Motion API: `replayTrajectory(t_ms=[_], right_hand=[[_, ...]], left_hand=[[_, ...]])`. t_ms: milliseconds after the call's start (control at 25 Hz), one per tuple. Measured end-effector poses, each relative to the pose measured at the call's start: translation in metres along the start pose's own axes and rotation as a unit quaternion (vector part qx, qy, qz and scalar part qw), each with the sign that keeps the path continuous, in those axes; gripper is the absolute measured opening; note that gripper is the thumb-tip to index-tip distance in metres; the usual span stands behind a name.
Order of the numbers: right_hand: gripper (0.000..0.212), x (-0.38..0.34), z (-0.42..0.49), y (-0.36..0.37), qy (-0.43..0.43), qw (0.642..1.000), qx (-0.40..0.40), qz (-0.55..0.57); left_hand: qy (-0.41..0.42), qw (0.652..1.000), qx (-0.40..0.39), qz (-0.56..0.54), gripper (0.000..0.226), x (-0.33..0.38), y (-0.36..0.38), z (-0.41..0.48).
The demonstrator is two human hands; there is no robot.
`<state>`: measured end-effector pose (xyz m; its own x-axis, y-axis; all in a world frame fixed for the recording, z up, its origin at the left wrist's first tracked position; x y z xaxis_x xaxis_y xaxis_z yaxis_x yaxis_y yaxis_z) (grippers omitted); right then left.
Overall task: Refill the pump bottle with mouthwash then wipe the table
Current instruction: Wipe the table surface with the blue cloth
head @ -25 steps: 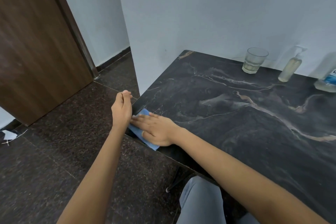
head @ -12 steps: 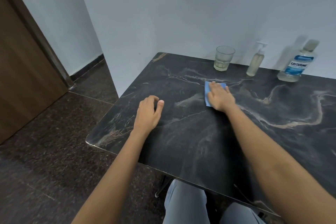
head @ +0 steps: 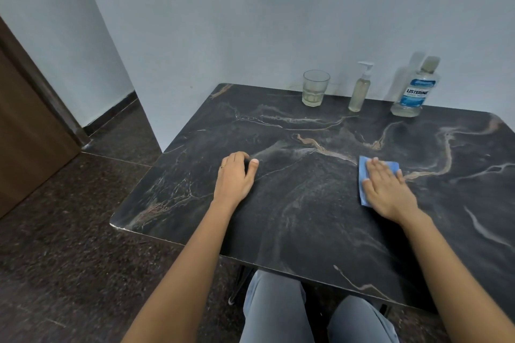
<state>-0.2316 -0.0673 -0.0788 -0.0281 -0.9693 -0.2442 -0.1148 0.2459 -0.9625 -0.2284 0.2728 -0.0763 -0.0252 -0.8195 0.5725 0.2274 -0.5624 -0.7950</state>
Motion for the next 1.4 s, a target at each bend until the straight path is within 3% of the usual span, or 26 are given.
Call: replayTrajectory(t_ms=[280, 520, 600, 720, 920, 1240, 1400], right_hand=[[0.083, -0.114, -0.040, 0.033, -0.233, 0.970, -0.035, -0.063], [0.054, -0.236, 0.026, 0.053, -0.403, 0.913, -0.063, -0.015], [0.053, -0.271, 0.058, 0.062, -0.431, 0.899, -0.069, -0.033], [0.057, -0.306, 0.112, 0.069, -0.383, 0.918, -0.078, -0.068], [0.056, -0.293, 0.167, 0.055, -0.261, 0.964, -0.050, 0.017], [0.054, -0.108, 0.182, 0.001, -0.048, 0.996, 0.066, 0.043], [0.055, -0.012, 0.148, -0.017, 0.039, 0.995, 0.076, 0.046]], left_hand=[[-0.049, 0.991, 0.065, -0.104, 0.039, -0.013, -0.003, 0.003], [-0.074, 0.986, 0.106, -0.104, 0.049, -0.012, -0.006, 0.000], [-0.079, 0.984, 0.126, -0.099, 0.050, -0.013, -0.008, 0.001], [-0.077, 0.989, 0.108, -0.068, 0.045, -0.014, -0.004, 0.005], [-0.071, 0.991, 0.101, -0.054, 0.043, -0.018, 0.000, 0.007], [-0.056, 0.995, 0.082, -0.006, 0.039, -0.014, 0.001, 0.004], [-0.050, 0.996, 0.075, -0.015, 0.038, -0.013, 0.000, 0.003]])
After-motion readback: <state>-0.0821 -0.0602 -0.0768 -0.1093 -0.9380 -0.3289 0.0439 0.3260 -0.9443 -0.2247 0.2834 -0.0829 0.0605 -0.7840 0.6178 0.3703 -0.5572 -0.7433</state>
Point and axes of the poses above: each hand's wrist, its own z-axis towards the middle knuckle, its own y-axis out of the palm, x = y × z, the point moved 5 cm from there along z, towards the middle knuckle, and after that the axes turned 4 degrees about z, right-handed, at the moved point
